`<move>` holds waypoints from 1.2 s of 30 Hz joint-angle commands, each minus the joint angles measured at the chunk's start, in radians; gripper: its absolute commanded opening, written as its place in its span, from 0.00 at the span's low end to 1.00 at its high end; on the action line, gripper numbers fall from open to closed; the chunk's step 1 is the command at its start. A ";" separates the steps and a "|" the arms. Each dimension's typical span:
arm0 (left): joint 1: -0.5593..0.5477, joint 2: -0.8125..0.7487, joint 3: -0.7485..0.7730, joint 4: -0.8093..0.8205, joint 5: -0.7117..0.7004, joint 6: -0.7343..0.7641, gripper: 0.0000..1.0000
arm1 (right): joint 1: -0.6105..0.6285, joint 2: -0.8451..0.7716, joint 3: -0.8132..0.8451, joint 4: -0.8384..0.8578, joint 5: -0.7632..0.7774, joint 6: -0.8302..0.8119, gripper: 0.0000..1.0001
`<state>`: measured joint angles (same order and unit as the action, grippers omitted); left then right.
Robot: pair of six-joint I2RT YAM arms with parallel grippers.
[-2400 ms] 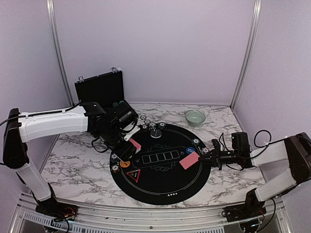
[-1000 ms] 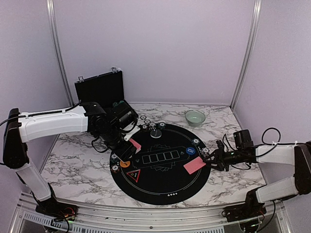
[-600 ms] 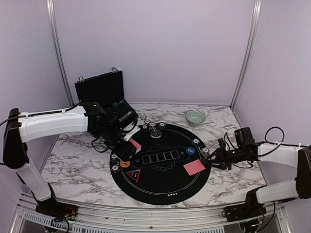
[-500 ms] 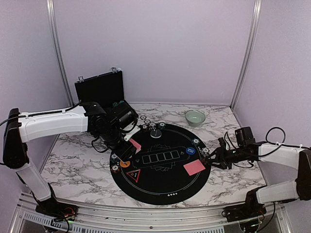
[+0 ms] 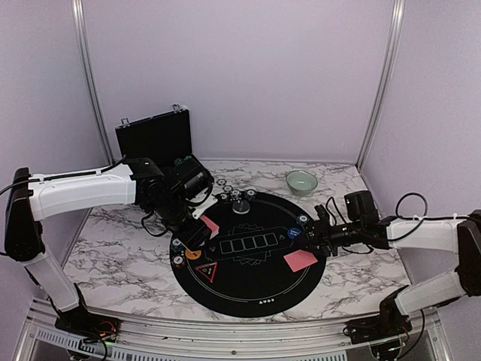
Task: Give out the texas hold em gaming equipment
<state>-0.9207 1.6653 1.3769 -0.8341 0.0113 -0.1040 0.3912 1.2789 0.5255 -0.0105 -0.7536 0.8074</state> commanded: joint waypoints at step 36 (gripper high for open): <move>0.005 -0.030 0.036 -0.004 0.026 0.000 0.50 | 0.396 0.543 0.500 0.515 -0.030 0.290 0.68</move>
<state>-0.9207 1.6653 1.3769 -0.8349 0.0265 -0.1047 0.7635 1.7962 0.9783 0.4740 -0.7765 1.0904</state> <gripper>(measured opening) 0.654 0.678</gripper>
